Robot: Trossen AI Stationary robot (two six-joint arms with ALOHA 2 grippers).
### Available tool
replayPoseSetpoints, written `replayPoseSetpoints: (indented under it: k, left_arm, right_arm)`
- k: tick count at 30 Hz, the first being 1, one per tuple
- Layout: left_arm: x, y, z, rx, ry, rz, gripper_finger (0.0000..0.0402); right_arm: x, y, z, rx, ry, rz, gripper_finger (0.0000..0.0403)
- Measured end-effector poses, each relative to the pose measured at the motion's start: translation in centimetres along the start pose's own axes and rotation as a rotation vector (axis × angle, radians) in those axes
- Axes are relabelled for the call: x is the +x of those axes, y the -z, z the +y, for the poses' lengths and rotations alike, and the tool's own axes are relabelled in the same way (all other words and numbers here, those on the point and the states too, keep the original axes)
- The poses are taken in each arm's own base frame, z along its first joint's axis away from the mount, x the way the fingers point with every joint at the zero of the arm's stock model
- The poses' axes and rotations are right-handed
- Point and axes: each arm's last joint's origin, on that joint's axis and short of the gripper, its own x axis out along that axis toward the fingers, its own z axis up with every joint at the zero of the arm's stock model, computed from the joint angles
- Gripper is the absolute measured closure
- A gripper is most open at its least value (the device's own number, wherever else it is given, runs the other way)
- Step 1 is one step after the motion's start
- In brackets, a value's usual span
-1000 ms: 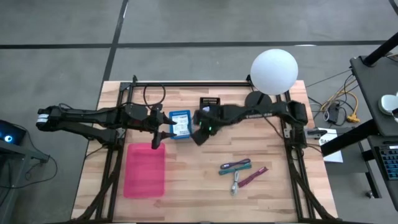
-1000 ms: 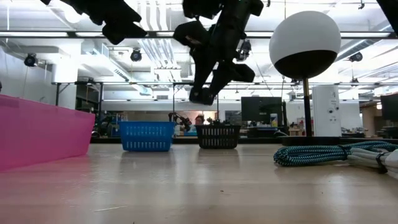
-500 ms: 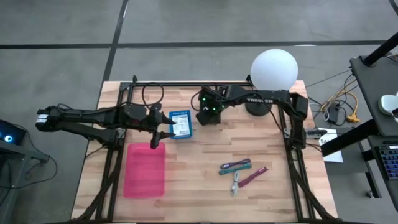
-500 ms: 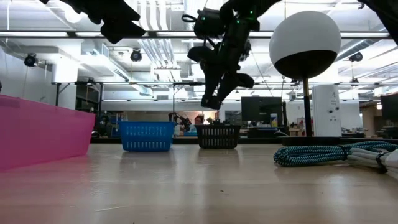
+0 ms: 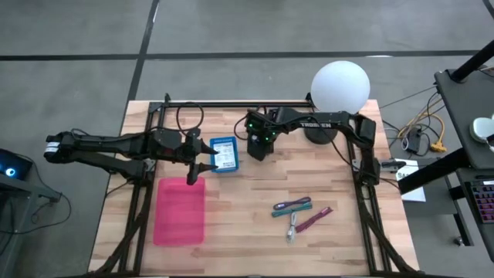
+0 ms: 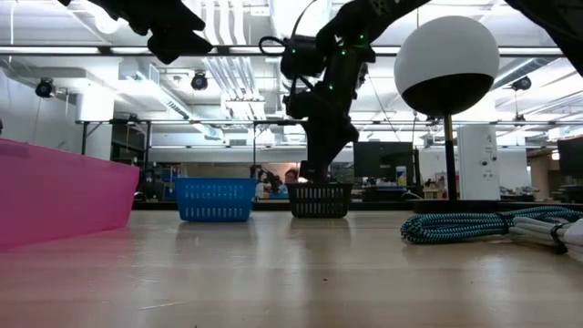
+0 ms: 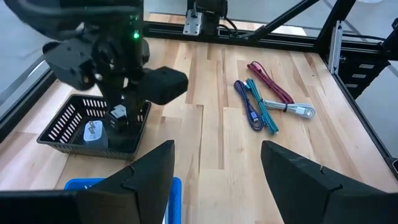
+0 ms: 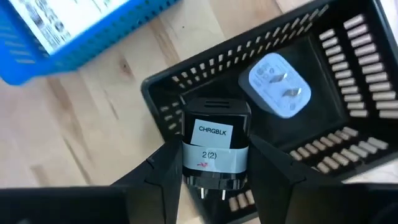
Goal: Pick and place items into bin
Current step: Put the black charger adapter into the black bin, then put the pink charger cable into the pink bin
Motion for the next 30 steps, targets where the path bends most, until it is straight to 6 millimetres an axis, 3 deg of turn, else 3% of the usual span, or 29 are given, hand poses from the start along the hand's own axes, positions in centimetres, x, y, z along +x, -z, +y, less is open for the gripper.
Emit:
replayPoseSetpoints:
  k: [13,17,25,30]
  left_arm:
    - [0.01,0.00,0.00,0.000,-0.001,0.000,0.0178]
    - [0.01,0.00,0.01,0.000,-0.001,0.000,0.0178]
    - [0.01,0.00,0.00,0.000,-0.001,0.000,0.0178]
    - [0.01,0.00,0.00,0.000,-0.001,0.000,0.0178]
  right_arm:
    - [0.32,0.00,0.02,-0.340,0.003,0.006,0.0271]
    - [0.32,0.00,0.02,-0.339,0.002,0.005,0.0258]
    - [0.32,-0.01,0.03,-0.323,0.007,0.004,0.0196]
    - [0.31,0.00,0.02,-0.289,0.008,0.005,0.0184]
